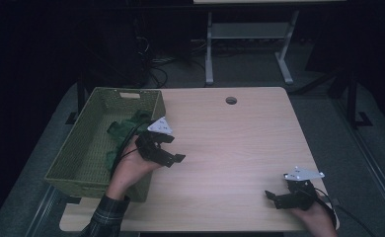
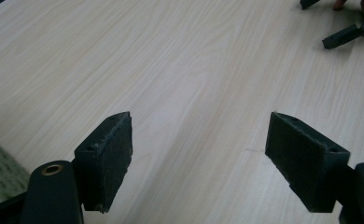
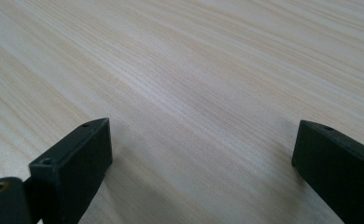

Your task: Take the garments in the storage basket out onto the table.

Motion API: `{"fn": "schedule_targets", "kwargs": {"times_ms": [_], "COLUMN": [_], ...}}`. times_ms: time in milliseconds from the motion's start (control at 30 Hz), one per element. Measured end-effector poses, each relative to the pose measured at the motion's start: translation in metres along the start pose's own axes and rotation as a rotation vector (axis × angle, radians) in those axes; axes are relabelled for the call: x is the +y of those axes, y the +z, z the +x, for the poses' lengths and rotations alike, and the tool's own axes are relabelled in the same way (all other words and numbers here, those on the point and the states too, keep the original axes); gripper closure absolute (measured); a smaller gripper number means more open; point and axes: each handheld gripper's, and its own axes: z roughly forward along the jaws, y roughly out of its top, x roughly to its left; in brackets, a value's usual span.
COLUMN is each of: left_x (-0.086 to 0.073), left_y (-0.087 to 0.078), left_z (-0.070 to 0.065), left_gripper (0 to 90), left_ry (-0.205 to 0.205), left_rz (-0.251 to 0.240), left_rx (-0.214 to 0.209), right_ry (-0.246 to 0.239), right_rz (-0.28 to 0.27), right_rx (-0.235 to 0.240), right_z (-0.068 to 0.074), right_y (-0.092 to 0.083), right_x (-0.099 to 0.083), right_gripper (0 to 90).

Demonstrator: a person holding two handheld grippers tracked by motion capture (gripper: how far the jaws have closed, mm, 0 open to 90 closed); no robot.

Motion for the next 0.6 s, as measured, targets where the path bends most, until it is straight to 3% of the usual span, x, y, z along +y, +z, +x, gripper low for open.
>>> {"fn": "schedule_targets", "kwargs": {"times_ms": [600], "left_x": [-0.013], "left_y": [-0.028], "left_z": [0.019], "left_gripper": [28.3], "left_ry": [-0.044], "left_rz": [-0.023], "left_rx": [0.053], "right_ry": [0.0], "right_rz": [0.0], "right_rx": [0.0], "right_z": [0.0], "right_y": [0.0], "right_x": [0.0], "right_gripper": [4.4]}}
